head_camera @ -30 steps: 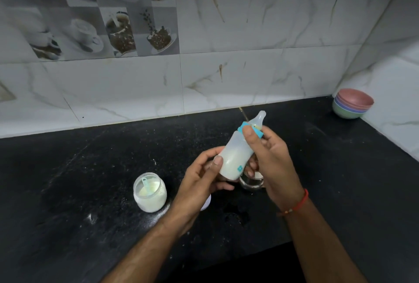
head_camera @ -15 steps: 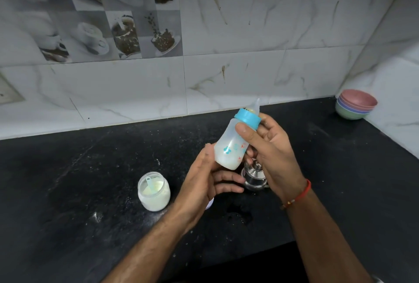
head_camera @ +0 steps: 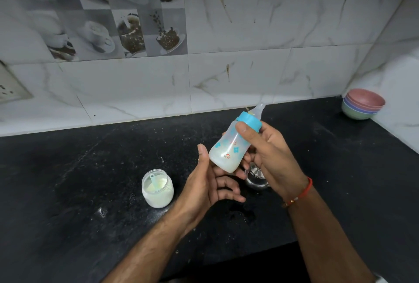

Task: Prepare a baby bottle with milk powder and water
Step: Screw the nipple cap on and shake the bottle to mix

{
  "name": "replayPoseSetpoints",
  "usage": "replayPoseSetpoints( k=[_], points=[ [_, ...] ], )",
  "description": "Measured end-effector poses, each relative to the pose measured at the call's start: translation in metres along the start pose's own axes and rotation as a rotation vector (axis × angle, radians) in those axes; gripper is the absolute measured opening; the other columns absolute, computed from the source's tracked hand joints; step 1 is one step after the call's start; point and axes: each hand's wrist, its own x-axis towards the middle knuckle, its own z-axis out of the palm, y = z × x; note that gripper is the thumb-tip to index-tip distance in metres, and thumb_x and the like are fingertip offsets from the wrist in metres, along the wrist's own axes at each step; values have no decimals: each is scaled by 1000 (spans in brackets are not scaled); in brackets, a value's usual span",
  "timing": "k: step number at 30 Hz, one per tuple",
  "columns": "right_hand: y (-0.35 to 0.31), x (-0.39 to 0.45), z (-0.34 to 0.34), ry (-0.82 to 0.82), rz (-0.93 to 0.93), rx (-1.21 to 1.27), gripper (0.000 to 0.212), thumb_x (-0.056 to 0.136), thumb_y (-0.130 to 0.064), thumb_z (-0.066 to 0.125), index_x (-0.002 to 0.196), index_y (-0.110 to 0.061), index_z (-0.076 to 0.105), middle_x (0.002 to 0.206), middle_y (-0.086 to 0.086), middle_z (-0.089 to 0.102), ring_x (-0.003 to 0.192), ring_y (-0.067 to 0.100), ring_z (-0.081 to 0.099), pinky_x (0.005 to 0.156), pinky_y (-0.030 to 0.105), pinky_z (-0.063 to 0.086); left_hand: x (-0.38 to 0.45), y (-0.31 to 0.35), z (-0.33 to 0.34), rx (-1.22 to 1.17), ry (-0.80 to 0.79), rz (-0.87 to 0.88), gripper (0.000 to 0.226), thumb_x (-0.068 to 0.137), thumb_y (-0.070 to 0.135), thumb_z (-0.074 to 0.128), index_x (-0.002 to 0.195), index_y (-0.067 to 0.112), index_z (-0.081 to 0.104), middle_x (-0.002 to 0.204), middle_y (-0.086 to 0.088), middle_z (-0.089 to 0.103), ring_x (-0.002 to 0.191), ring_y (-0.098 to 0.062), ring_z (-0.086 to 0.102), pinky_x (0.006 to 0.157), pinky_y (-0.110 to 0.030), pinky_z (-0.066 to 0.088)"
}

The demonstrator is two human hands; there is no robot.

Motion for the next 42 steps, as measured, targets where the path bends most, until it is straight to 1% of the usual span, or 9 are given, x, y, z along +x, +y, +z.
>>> replayPoseSetpoints(
  k=[5, 9, 19, 22, 28, 32, 36, 40, 42],
  points=[
    [5, 6, -4, 152, 6, 98, 52, 83, -46, 77, 109, -3, 62, 85, 20, 62, 49, 15, 46, 38, 24, 38, 5, -4, -8, 61, 208, 73, 91, 78, 80, 28, 139, 20, 57, 124, -12, 69, 77, -26, 71, 76, -50, 62],
    [11, 10, -12, 328, -140, -201, 34, 85, -32, 82, 107, -12, 66, 78, -4, 71, 51, 9, 58, 44, 24, 48, 8, -4, -17, 50, 355, 158, 81, 83, 75, 29, 138, 23, 57, 130, -8, 67, 82, -23, 72, 76, -50, 63],
    [10, 12, -21, 389, -228, -198, 35, 85, -25, 82, 113, -11, 65, 92, -1, 76, 66, 14, 68, 59, 22, 56, 11, -3, -14, 95, 392, 149, 72, 86, 71, 31, 130, 23, 63, 132, -3, 65, 91, -24, 72, 81, -55, 63],
    [9, 11, -22, 392, -256, -314, 47, 82, -27, 85, 120, -10, 63, 107, 4, 76, 95, 16, 76, 84, 32, 60, 12, -4, -14, 102, 398, 138, 73, 86, 72, 33, 130, 23, 64, 132, -3, 66, 92, -25, 73, 81, -56, 63],
    [4, -4, -11, 573, -539, -360, 44, 84, -33, 81, 116, -14, 57, 99, -16, 72, 92, 2, 71, 81, 22, 58, 12, -3, -17, 110, 408, 151, 72, 87, 69, 33, 131, 21, 64, 134, -2, 65, 96, -26, 72, 80, -53, 64],
    [5, -1, -13, 381, -301, -486, 41, 80, -38, 82, 112, -20, 64, 100, -10, 77, 96, 6, 74, 89, 39, 62, 14, -4, -17, 114, 407, 157, 71, 89, 68, 33, 132, 21, 64, 135, -2, 63, 98, -26, 72, 80, -52, 65],
    [-5, -10, 0, 528, -642, -438, 39, 86, -31, 81, 116, -25, 56, 104, -17, 71, 97, 3, 70, 85, 24, 57, 17, -3, -18, 82, 407, 162, 70, 88, 67, 34, 130, 19, 64, 135, -4, 63, 97, -26, 70, 77, -49, 65],
    [4, -6, -5, 409, -384, -545, 37, 82, -35, 82, 110, -19, 62, 94, -11, 76, 89, 4, 73, 84, 34, 62, 18, -5, -17, 91, 390, 155, 69, 89, 67, 35, 130, 20, 65, 135, -3, 64, 97, -25, 71, 77, -48, 65],
    [-1, -8, -5, 479, -479, -481, 39, 83, -39, 82, 111, -22, 61, 99, -11, 75, 92, 7, 74, 82, 29, 61, 19, -5, -18, 95, 378, 168, 67, 90, 66, 35, 129, 21, 65, 134, -2, 64, 97, -25, 72, 78, -48, 65]
  ],
)
